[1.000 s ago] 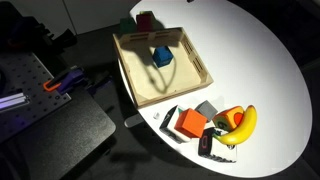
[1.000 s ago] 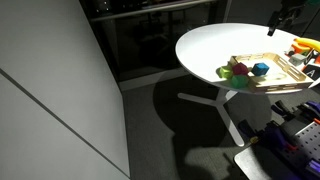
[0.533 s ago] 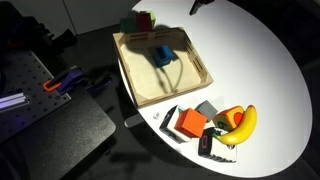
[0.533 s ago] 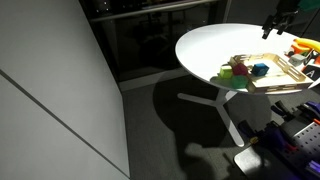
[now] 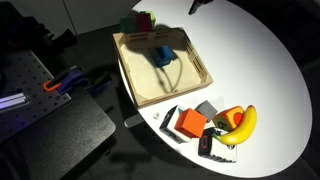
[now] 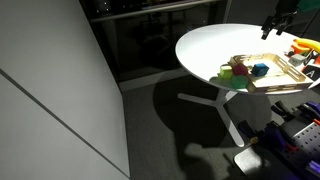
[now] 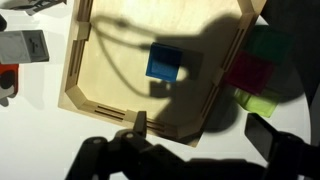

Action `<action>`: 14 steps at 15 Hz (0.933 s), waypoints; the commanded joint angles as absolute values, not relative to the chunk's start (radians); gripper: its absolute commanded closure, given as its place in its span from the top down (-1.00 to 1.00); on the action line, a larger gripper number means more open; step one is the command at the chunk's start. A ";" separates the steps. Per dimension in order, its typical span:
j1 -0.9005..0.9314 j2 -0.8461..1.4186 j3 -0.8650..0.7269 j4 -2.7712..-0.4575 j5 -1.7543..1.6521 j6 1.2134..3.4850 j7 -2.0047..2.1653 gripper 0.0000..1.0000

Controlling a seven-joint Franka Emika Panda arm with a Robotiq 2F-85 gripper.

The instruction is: Remove the blue block from the box

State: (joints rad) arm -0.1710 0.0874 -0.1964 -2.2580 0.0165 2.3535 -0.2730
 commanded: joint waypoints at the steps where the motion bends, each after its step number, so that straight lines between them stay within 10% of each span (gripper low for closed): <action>1: -0.183 0.121 -0.188 -2.238 0.020 2.358 -0.265 1.00; 14: -0.181 0.343 -0.181 -2.172 -0.005 2.460 -0.172 1.00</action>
State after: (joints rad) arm -0.1727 0.2884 -0.1941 -2.2131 0.0144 2.4505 -0.2154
